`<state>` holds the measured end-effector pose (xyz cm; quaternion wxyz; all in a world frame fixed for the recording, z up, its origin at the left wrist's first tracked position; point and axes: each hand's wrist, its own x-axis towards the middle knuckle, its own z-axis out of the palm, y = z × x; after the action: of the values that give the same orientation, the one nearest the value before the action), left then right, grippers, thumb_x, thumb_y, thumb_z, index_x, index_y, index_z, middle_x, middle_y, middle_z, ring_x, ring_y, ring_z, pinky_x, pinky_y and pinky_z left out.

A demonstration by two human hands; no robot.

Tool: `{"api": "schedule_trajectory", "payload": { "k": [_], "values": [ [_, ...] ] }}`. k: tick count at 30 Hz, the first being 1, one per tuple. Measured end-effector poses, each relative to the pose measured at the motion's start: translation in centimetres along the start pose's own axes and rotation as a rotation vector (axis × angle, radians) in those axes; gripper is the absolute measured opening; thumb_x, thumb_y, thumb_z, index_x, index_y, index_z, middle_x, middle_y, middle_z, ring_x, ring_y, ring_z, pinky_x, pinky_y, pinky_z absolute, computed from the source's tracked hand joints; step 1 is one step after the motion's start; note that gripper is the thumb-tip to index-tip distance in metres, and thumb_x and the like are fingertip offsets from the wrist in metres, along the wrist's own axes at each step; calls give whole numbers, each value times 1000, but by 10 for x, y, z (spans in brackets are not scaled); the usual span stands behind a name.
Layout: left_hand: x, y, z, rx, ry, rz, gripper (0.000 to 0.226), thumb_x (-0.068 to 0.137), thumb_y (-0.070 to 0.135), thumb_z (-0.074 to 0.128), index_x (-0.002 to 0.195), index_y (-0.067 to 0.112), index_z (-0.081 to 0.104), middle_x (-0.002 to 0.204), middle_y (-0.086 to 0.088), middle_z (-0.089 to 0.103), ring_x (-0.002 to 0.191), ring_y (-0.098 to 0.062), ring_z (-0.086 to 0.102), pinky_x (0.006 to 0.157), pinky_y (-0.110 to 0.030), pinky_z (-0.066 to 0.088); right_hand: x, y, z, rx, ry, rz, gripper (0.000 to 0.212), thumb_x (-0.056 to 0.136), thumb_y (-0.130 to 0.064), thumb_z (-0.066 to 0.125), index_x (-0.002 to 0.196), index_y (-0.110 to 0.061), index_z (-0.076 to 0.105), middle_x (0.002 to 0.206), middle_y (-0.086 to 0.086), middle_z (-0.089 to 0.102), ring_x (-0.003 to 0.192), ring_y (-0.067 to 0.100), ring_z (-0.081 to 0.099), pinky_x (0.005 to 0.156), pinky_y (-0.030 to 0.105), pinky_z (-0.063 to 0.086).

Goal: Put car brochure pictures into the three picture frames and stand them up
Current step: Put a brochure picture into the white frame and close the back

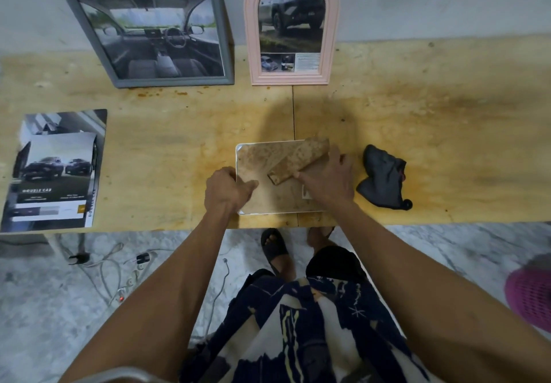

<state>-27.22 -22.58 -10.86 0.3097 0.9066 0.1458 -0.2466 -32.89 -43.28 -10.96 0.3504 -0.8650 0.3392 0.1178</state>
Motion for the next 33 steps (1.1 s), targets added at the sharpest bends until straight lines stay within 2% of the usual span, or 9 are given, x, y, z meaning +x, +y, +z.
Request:
{"api": "schedule_trajectory", "payload": {
  "k": [2,4,8,12,17,25,29,31,33],
  "values": [
    [-5,4,4,92,-1,103,80,64,60,80,126,16,55,117,-7,62,108,-28,62,83,-44,57,-5,4,-8,-152,-39,-185,96,77,-47,71,152,-24,17,157,7,16,141,32,21,107,44,34],
    [-12,9,9,191,-32,220,97,63,60,82,141,20,41,133,-10,47,123,-31,47,87,-46,53,-7,10,-11,-378,-66,-351,93,81,-53,66,154,-23,16,163,5,7,148,29,10,110,44,31],
    [-16,12,13,350,-106,280,112,59,58,88,150,26,31,148,-7,24,133,-34,28,91,-49,47,-8,19,-6,-538,-176,-365,97,84,-64,58,157,-25,8,165,-4,-6,151,21,-8,115,47,23],
    [-10,10,15,425,-125,281,109,59,57,90,147,24,34,151,-12,19,134,-39,25,100,-50,42,-8,16,-4,-575,-187,-374,97,86,-65,54,157,-22,5,165,-2,-5,151,18,-10,116,49,19],
    [5,3,25,497,-104,330,102,48,70,86,126,20,43,142,-18,34,133,-37,30,102,-43,35,-5,17,-3,-590,-176,-397,98,84,-64,58,157,-20,9,165,0,0,151,19,-5,116,49,19],
    [10,-4,31,586,-55,387,108,49,77,79,131,19,38,142,-20,34,132,-38,33,100,-45,37,1,16,-8,-624,-205,-446,101,80,-67,61,155,-19,13,165,2,8,151,22,3,115,50,21],
    [13,-3,25,557,-105,368,105,48,69,86,129,22,38,144,-20,31,134,-38,28,96,-44,39,9,17,-22,-663,-313,-468,106,77,-60,70,156,-24,9,165,-3,1,151,19,-1,113,52,24],
    [16,-6,20,534,-149,383,111,46,59,91,137,24,39,147,-19,29,134,-38,26,94,-41,38,10,21,-24,-652,-310,-467,106,75,-59,73,155,-27,10,164,-7,1,150,16,-1,113,52,27],
    [18,-9,14,479,-173,392,119,46,49,95,147,26,38,150,-18,23,133,-38,26,100,-40,37,10,22,-23,-644,-289,-461,104,74,-59,74,154,-29,15,164,-9,2,150,16,0,111,52,29]
  ]
}}
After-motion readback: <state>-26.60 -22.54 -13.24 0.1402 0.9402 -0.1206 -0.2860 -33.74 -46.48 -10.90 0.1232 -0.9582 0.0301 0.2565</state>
